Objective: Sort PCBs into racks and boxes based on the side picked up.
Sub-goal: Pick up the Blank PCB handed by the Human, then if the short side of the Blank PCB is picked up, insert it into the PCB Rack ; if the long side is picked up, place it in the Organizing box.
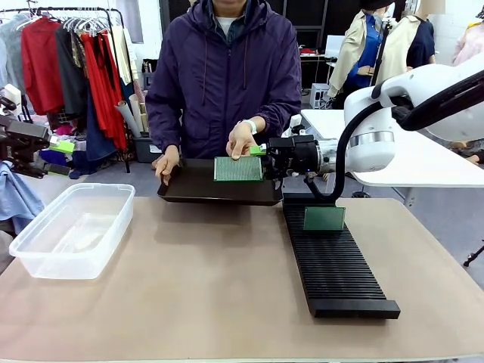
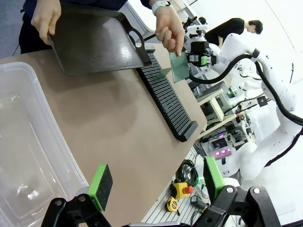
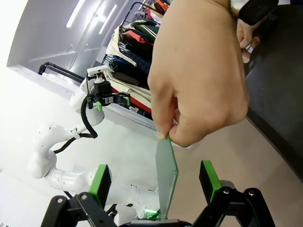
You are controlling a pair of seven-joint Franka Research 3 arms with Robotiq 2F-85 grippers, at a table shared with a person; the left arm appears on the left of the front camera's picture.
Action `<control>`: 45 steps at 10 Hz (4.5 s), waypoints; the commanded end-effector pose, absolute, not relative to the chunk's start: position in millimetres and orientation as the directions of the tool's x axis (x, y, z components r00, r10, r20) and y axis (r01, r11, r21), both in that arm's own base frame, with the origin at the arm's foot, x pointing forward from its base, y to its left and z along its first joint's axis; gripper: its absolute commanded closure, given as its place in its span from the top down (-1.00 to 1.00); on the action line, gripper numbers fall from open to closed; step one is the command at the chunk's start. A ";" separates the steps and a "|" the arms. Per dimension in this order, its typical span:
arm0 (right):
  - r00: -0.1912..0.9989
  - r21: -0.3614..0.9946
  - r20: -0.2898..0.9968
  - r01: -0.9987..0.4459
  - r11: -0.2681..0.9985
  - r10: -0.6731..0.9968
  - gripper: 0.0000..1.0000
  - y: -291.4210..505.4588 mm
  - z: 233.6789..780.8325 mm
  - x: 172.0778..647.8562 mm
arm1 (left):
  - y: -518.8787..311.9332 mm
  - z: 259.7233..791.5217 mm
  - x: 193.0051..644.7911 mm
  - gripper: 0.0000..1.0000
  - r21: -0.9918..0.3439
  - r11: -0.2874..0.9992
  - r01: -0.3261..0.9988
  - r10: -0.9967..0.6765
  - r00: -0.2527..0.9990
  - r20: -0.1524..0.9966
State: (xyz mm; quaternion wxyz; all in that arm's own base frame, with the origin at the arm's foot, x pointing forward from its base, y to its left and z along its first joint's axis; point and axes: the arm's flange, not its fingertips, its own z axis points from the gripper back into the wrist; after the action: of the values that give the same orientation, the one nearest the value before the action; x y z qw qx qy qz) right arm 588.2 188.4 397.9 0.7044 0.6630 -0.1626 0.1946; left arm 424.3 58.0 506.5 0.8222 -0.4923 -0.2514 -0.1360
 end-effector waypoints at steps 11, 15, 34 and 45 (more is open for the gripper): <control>0.922 0.920 0.387 -0.386 0.072 0.000 -1.00 193.8 397.0 600.1 | 58.0 508.1 422.8 1.00 -0.743 0.471 0.475 0.023 0.836 0.549; 0.934 0.932 0.357 -0.355 0.075 -0.008 -1.00 193.3 393.2 600.8 | 58.0 508.1 422.8 1.00 -0.743 0.471 0.475 0.023 0.836 0.549; 0.924 0.921 0.382 -0.382 0.074 0.019 -1.00 184.9 388.2 593.4 | 58.0 508.1 422.8 1.00 -0.743 0.471 0.475 0.023 0.836 0.549; 0.924 0.921 0.382 -0.382 0.074 0.019 -1.00 184.9 388.2 593.4 | 58.0 508.1 422.8 1.00 -0.743 0.471 0.475 0.023 0.836 0.549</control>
State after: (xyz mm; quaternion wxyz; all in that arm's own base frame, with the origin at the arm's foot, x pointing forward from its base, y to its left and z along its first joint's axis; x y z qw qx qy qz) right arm 593.7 183.4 387.3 0.7210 0.6662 -0.1341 0.1357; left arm 424.3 58.0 506.5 0.8222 -0.4923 -0.2514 -0.1360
